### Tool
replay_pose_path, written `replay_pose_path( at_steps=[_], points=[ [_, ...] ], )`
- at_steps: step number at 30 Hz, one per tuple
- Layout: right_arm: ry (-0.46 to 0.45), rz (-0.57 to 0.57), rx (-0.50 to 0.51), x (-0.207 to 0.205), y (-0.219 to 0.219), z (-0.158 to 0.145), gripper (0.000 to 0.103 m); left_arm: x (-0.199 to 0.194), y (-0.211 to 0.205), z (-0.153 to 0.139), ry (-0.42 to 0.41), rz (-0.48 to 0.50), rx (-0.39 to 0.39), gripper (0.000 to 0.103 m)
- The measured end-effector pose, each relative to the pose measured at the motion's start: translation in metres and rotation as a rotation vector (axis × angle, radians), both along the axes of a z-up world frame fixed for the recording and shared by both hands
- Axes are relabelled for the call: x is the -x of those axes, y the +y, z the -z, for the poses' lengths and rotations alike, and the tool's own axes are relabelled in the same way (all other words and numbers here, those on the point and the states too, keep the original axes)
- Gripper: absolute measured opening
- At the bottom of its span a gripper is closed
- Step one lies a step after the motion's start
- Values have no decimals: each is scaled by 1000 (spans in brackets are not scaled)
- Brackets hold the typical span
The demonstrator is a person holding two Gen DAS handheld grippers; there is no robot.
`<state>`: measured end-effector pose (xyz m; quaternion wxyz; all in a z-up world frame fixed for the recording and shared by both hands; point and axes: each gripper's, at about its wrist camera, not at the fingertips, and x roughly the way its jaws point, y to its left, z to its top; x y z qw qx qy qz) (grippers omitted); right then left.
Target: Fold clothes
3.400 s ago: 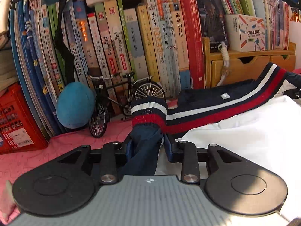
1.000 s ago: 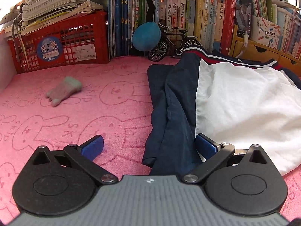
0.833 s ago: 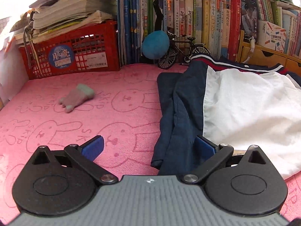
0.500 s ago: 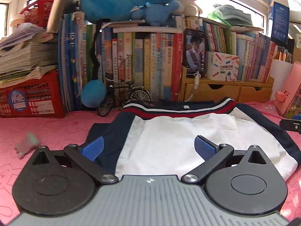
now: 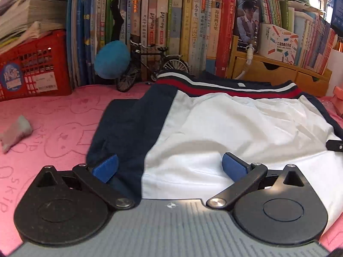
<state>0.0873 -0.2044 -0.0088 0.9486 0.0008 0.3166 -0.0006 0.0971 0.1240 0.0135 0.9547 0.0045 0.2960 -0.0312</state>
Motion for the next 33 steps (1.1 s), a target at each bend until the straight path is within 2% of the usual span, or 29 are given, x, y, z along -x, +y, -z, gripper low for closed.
replay_pose_path(
  at_steps=[1,3,5,7,10,13,17,18,19,20,21,22,26,31,33],
  points=[
    [5,-5,-37,2,-8,-1,103,4,6,-3,-14,-23,-30,103],
    [-10,1,-85,9,-19,-8,100,7,17,-12,-30,-57,-41,101],
    [-67,-30,-155,13,-19,-24,101,4,20,-23,-60,-45,-5,100],
    [-101,-116,-248,3,-10,-41,103,-6,11,-33,-91,-16,26,100],
    [-96,-144,-236,-36,22,-54,103,-38,-12,-36,-102,6,47,100],
    [-62,-113,-225,-74,39,-53,101,-75,-18,-26,-69,-53,34,97],
    [0,-7,-226,-114,26,-33,96,-108,-12,3,-9,-141,-87,97],
    [20,27,-204,-121,20,-25,91,-114,-8,8,17,-151,-83,99],
    [48,69,-148,-128,16,-16,78,-118,-1,11,51,-153,-55,103],
    [74,106,-79,-133,14,-7,75,-121,3,13,73,-153,-30,103],
    [88,115,-28,-136,12,3,84,-123,7,14,87,-152,-9,103],
    [68,101,-14,-135,9,11,89,-124,10,15,94,-151,7,103],
    [51,106,-7,-134,9,15,91,-124,14,17,101,-152,24,103],
    [75,138,-30,-140,4,14,103,-126,16,19,105,-157,30,103],
    [86,148,-41,-143,3,13,103,-123,18,13,94,-129,-14,103]
  ],
)
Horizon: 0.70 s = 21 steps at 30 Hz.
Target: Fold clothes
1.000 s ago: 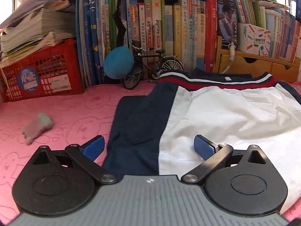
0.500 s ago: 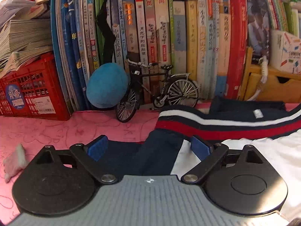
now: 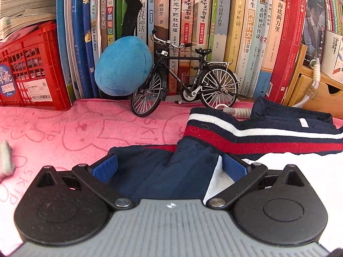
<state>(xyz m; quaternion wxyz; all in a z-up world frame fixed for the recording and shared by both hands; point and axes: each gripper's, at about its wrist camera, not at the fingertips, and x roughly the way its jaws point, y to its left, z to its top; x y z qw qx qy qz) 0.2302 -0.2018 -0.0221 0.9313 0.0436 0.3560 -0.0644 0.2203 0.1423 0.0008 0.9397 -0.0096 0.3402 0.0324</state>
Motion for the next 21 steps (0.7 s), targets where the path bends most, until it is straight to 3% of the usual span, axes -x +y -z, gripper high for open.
replay_pose_path(
  at_steps=[3,6,10,12,16,18,21],
  points=[
    [-37,9,-35,26,-7,-16,100,29,1,-25,-82,29,-62,103],
    [-127,-95,-148,75,-23,-35,103,76,2,-48,-154,74,-54,103],
    [-142,-236,-124,148,-25,-49,103,151,-5,-56,-213,153,-47,103],
    [-147,-323,-27,188,-15,-50,103,187,-13,-49,-218,218,-84,103],
    [-198,-548,352,257,25,-37,103,234,-43,-29,-194,409,-225,103],
    [-226,-669,493,276,49,-32,103,243,-62,-21,-195,507,-276,103],
    [-243,-821,552,286,82,-26,103,251,-89,-12,-212,635,-326,103]
  ],
)
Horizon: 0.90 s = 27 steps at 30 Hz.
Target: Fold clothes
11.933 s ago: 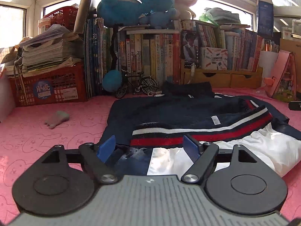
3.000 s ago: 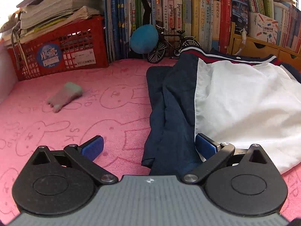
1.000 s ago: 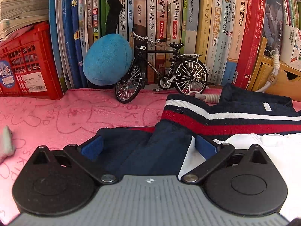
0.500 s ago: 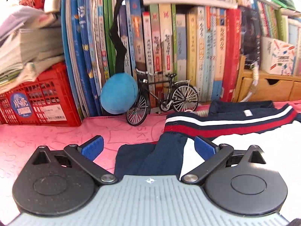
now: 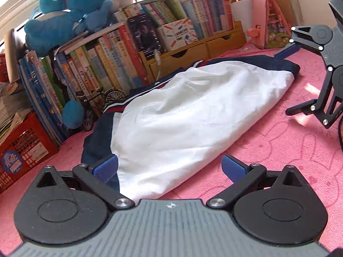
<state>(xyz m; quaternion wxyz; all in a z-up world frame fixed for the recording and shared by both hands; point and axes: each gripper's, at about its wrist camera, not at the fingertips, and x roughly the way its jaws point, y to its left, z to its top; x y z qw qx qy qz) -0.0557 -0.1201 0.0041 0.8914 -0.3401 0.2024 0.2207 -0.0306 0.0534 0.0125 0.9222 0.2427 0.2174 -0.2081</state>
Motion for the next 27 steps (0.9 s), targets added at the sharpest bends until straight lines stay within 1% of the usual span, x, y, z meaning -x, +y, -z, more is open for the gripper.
replay_pose_path(
  at_steps=[1,3,5,6,8,9,11,13,15,17,20,21,22,25,27],
  points=[
    [2,-33,13,0,11,2,103,-1,-9,2,-5,35,-15,103],
    [-17,-65,28,-7,28,4,103,-6,-24,7,-4,85,-51,103],
    [-30,-68,38,-17,39,3,103,-13,-36,13,-21,112,-94,102],
    [-31,-63,35,-21,39,2,103,-16,-42,16,-41,128,-121,101],
    [-32,-52,29,-27,39,1,103,-21,-48,18,-80,146,-157,92],
    [-32,-47,26,-31,39,1,103,-25,-48,16,-91,142,-153,91],
    [-33,-36,19,-38,38,0,103,-32,-45,8,-98,130,-122,91],
    [-89,-63,91,-31,37,7,103,-37,-39,0,-92,127,-81,90],
    [-132,-92,129,-25,35,10,103,-41,-35,-7,-90,125,-48,91],
    [-133,-75,145,-30,37,9,103,-41,-33,-11,-88,132,-38,91],
    [-176,-18,184,-48,41,11,100,-38,-34,-9,-77,154,-40,91],
    [-185,-2,194,-55,42,10,97,-36,-36,-7,-81,173,-56,91],
    [-178,4,192,-61,43,10,97,-34,-39,-4,-89,192,-82,91],
    [-153,-3,184,-72,45,8,94,-38,-52,8,-126,195,-192,91],
    [-140,-10,175,-77,44,7,94,-43,-61,21,-190,160,-322,91]
  ],
)
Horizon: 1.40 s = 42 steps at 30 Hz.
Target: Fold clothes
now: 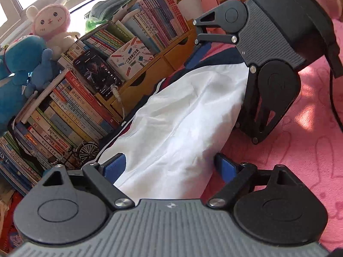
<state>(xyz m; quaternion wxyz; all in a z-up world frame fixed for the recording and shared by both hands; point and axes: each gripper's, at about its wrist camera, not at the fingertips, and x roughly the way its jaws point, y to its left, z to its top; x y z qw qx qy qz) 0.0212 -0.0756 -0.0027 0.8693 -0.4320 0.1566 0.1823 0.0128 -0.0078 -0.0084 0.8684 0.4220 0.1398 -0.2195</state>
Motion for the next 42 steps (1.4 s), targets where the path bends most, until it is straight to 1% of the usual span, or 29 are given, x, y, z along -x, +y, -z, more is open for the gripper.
replay_pose_path(
  at_steps=[1,2,5,9,12,15,16,17,18,19,20,22,23,24,25,26,27,28,29,30,31,32,33,35,36,37,38,40,42],
  points=[
    [5,4,-7,-2,-2,-1,94,-3,-4,8,-56,-14,-76,90],
    [9,8,-14,-5,-5,-1,94,-5,-3,12,-87,-21,-117,90],
    [22,23,-37,-12,-12,-4,96,-11,6,12,-112,-30,-154,90],
    [9,38,27,-13,-26,2,96,-15,25,13,-136,-47,-207,91],
    [9,69,58,-17,-43,2,97,-19,38,13,-139,-66,-222,91],
    [-8,98,114,-20,-62,2,97,-25,45,10,-102,-80,-197,91],
    [-6,106,123,-20,-66,3,97,-28,46,8,-78,-91,-178,91],
    [-4,114,130,-20,-70,3,97,-33,49,7,-46,-110,-141,90],
    [12,123,123,-21,-71,3,93,-38,52,5,-13,-134,-95,90],
    [41,132,105,-22,-71,3,85,-42,55,4,0,-158,-55,97],
    [43,131,100,-21,-71,4,85,-44,58,4,1,-169,-32,99],
    [39,125,96,-20,-69,5,77,-44,61,4,0,-175,-3,99],
    [38,118,93,-19,-69,6,74,-42,62,4,-10,-180,6,100],
    [40,111,89,-16,-69,7,67,-41,63,5,-15,-190,19,99],
    [41,105,86,-14,-68,9,58,-40,63,5,-16,-203,34,98],
    [41,92,94,-10,-66,12,52,-38,63,6,-18,-217,49,97],
    [42,76,112,-5,-63,16,35,-36,63,6,-19,-223,58,94],
    [34,62,140,1,-58,22,23,-32,60,8,-20,-211,51,79],
    [21,56,163,5,-54,27,19,-25,54,14,-32,-180,-3,43],
    [10,54,179,6,-52,28,16,-18,45,22,-52,-140,-81,27],
    [1,52,195,7,-50,29,15,-12,36,29,-94,-119,-158,18],
    [-1,52,217,6,-48,29,14,-10,31,33,-117,-114,-211,17],
    [-12,47,254,6,-47,31,14,-12,30,30,-123,-109,-238,17],
    [-77,13,359,10,-44,34,13,-15,32,21,-140,-95,-279,16],
    [-123,-6,415,12,-43,35,12,-16,34,15,-167,-91,-305,16],
    [-177,-21,465,15,-42,35,11,-16,35,6,-198,-91,-325,13],
    [-232,-32,502,17,-42,32,10,-15,38,-5,-219,-97,-324,10],
    [-310,-21,514,21,-44,15,7,-6,44,-33,-236,-121,-292,5],
    [-339,-9,472,32,-48,-11,6,20,49,-55,-253,-114,-265,4]
  ],
)
